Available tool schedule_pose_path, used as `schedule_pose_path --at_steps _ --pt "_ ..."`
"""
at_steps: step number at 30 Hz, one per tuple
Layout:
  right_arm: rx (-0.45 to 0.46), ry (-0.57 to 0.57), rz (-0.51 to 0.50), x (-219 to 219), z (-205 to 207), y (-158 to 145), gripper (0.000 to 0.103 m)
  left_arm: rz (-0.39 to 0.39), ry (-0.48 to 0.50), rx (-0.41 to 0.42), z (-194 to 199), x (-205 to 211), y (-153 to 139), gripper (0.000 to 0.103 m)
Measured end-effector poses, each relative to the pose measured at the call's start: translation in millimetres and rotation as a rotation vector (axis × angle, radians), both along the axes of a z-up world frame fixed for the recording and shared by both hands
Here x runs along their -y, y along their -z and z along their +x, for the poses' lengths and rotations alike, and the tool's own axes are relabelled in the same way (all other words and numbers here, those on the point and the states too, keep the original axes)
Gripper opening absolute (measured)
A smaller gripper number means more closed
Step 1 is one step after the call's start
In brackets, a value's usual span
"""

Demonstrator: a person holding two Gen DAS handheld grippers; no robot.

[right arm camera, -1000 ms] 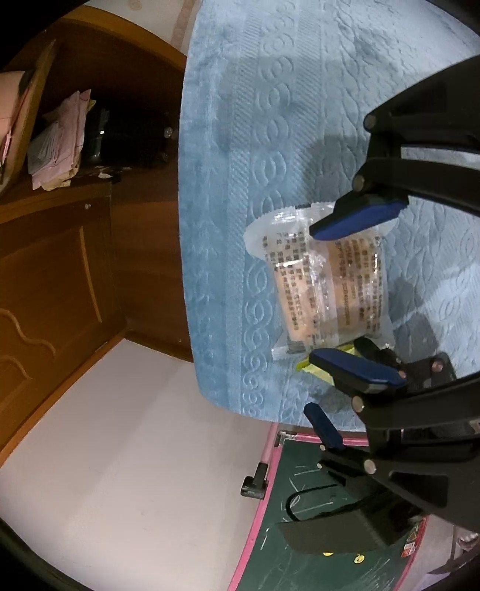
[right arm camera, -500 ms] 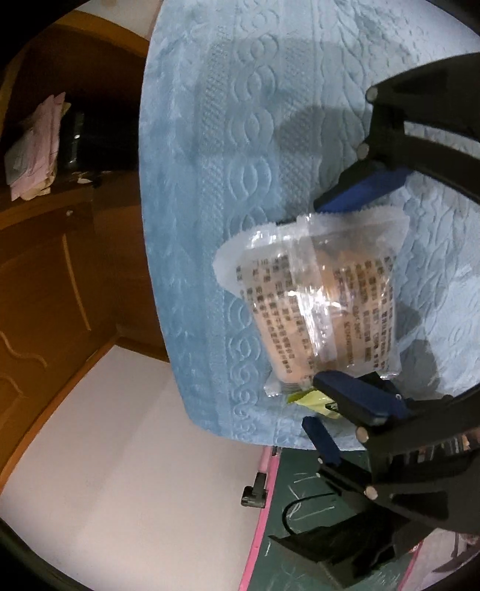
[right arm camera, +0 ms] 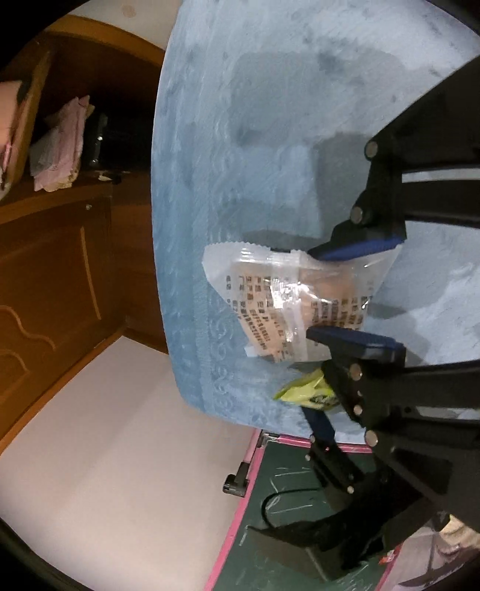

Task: Organize snacks
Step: 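Grasp the green-yellow packet with left tool while right tool grasps clear biscuit bag, then lower the green packet into the tray with left tool while right tool lowers biscuit bag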

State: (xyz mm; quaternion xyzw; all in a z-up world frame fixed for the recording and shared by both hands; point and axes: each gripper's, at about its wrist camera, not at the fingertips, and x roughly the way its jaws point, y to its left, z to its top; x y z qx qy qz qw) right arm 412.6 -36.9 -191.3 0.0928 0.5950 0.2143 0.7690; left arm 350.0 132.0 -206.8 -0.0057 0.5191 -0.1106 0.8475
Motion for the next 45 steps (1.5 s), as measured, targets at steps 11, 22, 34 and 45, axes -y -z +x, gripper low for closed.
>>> schedule_pose_path --at_steps 11,22,34,45 --pt "0.137 0.027 0.023 37 -85 -89 0.032 0.087 0.026 0.079 -89 35 -115 0.04" --pt "0.409 0.017 0.056 81 -222 -238 0.032 0.087 -0.035 0.242 -222 57 -257 0.04" --pt "0.589 -0.006 0.075 106 -368 -266 0.033 0.113 -0.051 0.357 -354 89 -292 0.04" --pt "0.514 0.135 0.126 125 -431 -192 0.033 0.074 -0.117 0.273 -406 105 -206 0.04"
